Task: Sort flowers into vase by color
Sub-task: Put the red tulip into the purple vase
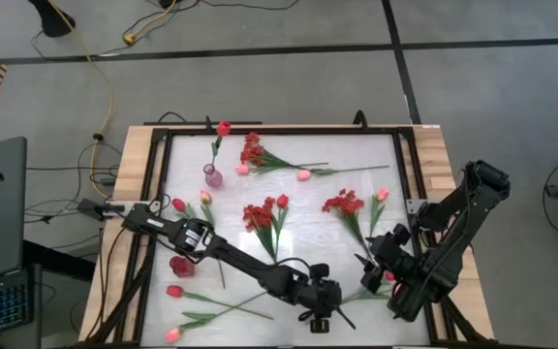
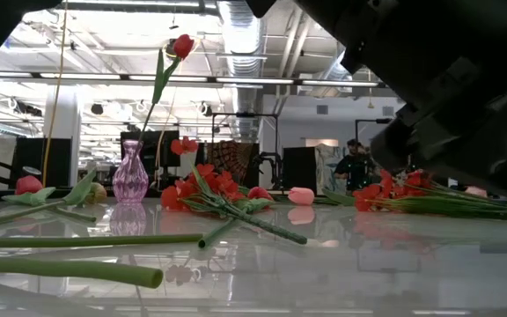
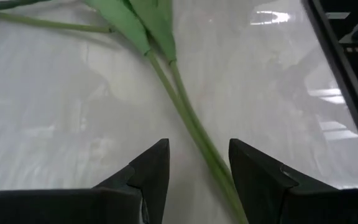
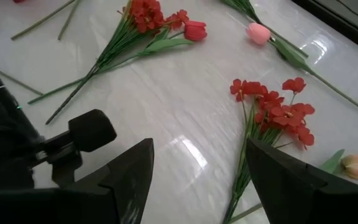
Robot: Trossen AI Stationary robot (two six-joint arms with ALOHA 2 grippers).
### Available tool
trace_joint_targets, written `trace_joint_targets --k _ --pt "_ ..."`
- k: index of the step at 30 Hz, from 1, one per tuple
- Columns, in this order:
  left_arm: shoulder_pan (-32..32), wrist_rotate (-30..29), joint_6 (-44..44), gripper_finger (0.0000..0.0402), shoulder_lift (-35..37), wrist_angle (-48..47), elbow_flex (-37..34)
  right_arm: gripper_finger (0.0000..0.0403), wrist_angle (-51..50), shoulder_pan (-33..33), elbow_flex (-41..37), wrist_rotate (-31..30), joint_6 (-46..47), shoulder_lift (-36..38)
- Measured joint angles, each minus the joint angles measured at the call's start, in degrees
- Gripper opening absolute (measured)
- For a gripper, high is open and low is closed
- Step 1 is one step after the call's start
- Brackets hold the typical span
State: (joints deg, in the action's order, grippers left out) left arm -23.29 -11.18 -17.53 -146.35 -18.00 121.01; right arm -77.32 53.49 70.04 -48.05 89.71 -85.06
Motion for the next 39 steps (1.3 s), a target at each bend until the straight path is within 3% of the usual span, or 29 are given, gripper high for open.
trace_joint_targets --k 39 --pt "-1.31 -4.82 -0.96 0.0153 0.02 -0.29 -1.33 0.0282 -0.09 -1.95 0.02 0.22 -0.22 0.0"
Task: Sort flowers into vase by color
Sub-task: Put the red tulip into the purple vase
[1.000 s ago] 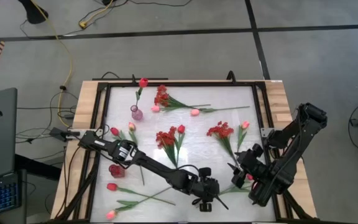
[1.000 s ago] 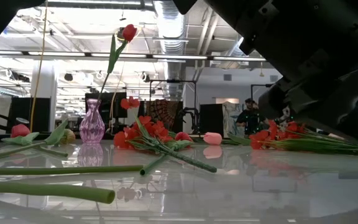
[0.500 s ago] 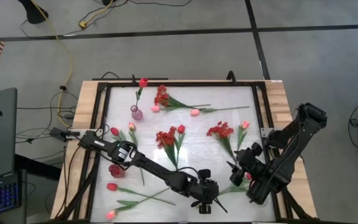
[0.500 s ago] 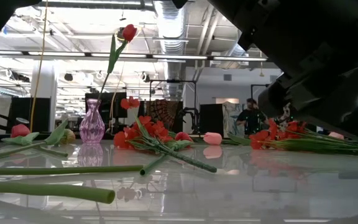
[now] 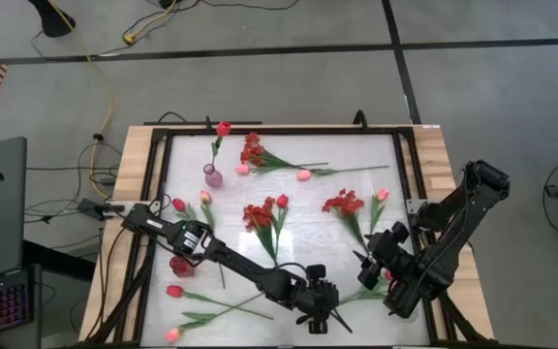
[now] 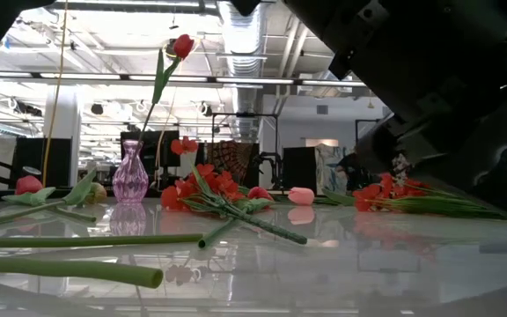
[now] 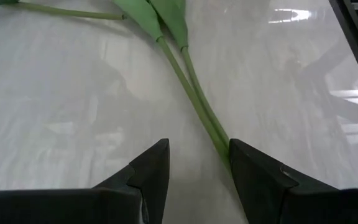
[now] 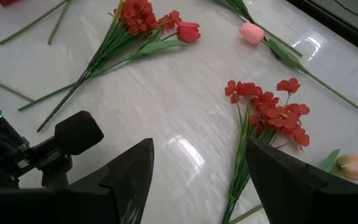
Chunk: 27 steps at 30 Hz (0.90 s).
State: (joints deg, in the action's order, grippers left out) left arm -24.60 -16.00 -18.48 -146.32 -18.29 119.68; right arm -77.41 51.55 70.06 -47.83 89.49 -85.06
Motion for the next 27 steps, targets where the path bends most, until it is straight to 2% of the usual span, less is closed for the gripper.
trace_joint_targets --k 27 --pt "-0.7 -1.18 0.81 0.0153 0.0 0.21 0.0 0.0282 0.07 0.0 0.02 0.0 0.05 0.0"
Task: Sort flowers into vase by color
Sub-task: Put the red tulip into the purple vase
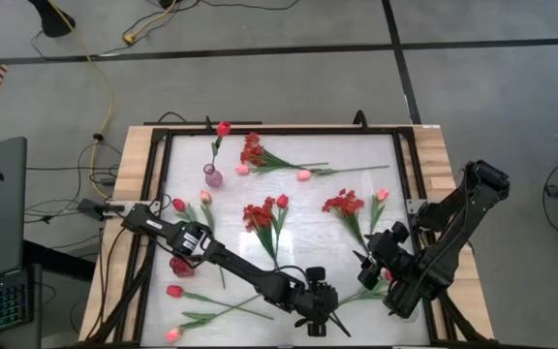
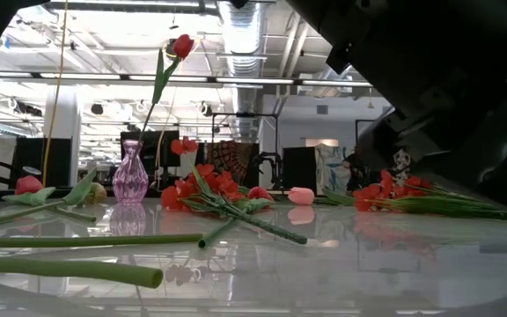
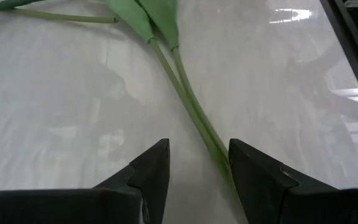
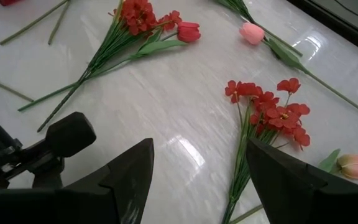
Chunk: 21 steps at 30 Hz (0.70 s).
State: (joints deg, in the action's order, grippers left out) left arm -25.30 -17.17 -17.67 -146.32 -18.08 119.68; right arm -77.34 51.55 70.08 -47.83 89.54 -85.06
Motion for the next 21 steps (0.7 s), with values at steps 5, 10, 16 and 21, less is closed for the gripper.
trace_joint_targets --k 5,10,16,21 --pt "0.02 -0.02 0.04 0.0153 0.0 -0.28 0.0 0.0282 0.0 0.0 0.0 0.01 0.0 0.0" --pt "0.55 -0.01 -0.54 0.0153 0.0 -1.82 0.0 0.0282 0.17 0.0 0.0 0.0 0.02 0.0" --pt "0.59 -3.5 0.59 0.0153 0.0 -4.08 0.08 0.0282 0.17 0.0 0.0 0.0 0.02 0.0" --pt "1.49 -9.08 1.99 0.0153 0.27 -8.16 0.13 0.0282 0.19 0.0 0.0 0.0 0.02 0.0"
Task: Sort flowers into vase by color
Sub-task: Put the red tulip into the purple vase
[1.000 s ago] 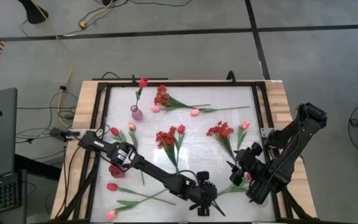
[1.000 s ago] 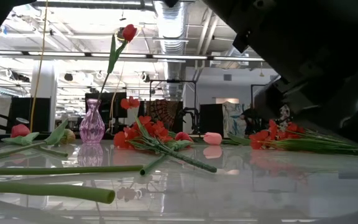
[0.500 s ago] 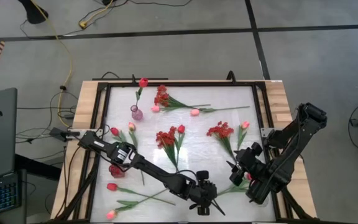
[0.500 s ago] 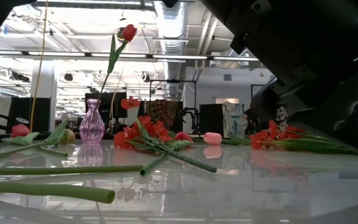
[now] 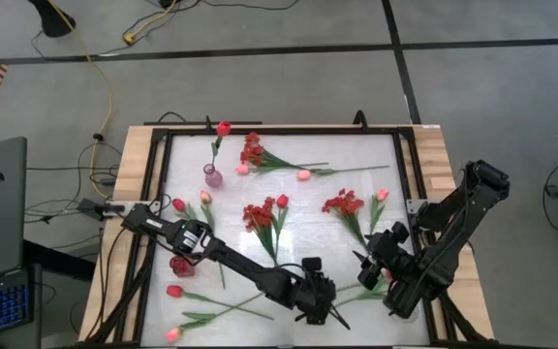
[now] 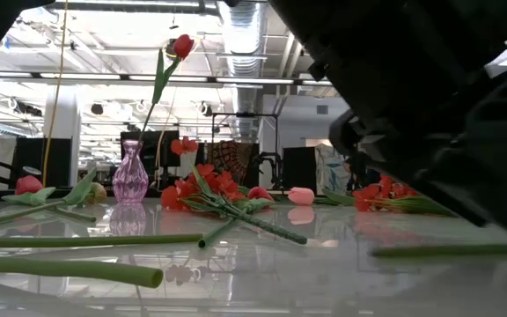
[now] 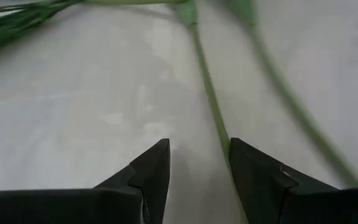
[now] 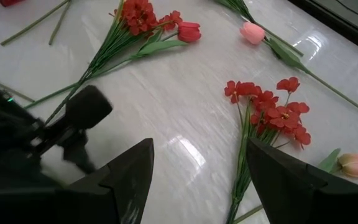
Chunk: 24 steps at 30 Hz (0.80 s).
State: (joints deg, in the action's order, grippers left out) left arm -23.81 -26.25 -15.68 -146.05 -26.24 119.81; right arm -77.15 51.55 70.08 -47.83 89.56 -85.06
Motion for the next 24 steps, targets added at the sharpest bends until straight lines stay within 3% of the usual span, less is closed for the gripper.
trace_joint_targets --k 17,20,24 --pt "0.93 6.22 -6.0 0.0151 -0.01 0.08 -0.04 0.0282 0.0 0.0 0.0 0.0 -0.02 0.0" --pt "0.93 7.03 -6.43 0.0128 -0.01 -0.59 -0.02 0.0282 -0.02 0.0 0.0 -0.01 -0.02 0.0" --pt "0.89 8.31 -6.43 0.0067 -0.01 -1.13 0.04 0.0282 -0.35 -0.31 0.0 -0.03 -0.02 0.0"
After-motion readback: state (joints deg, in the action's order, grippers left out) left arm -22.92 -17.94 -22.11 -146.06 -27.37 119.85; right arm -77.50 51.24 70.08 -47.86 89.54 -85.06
